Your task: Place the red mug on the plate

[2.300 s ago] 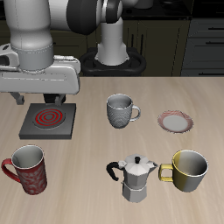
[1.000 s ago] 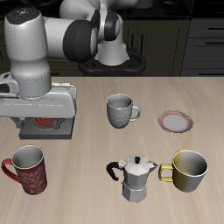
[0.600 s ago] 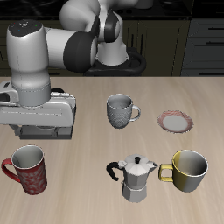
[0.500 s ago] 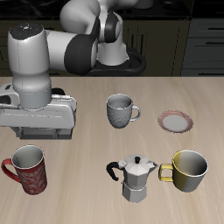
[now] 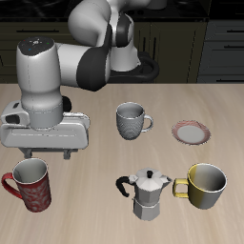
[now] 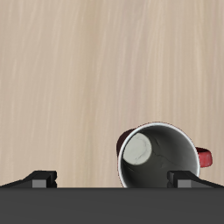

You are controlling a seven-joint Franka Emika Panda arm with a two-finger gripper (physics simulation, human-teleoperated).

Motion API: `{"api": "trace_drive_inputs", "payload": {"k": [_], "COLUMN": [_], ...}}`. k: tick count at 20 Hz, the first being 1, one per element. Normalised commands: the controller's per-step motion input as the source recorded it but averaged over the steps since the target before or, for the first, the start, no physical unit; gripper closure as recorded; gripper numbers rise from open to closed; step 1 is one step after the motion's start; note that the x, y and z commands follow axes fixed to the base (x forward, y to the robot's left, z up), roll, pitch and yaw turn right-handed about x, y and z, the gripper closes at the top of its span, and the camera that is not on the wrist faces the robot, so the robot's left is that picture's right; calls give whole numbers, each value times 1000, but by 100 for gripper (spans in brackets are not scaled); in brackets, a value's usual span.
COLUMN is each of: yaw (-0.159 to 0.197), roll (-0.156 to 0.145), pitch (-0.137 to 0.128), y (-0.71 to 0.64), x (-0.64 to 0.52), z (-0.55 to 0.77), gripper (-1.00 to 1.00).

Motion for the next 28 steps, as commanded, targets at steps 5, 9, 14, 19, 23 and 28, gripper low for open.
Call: {"api": "trace_drive_inputs", "payload": {"k": [5, 9, 14, 19, 23, 28], "yaw": [14, -20, -39, -103, -37, -82], "roll": [-5, 24, -6, 14, -91, -50], "pitch": [24, 33, 53, 45, 32, -1], "y": [84, 55, -26, -136, -262, -320], "x": [104, 67, 46, -41, -62, -72], "z": [-273, -273, -382, -363, -349, -121], "gripper": [-100, -100, -100, -100, 100, 100]}}
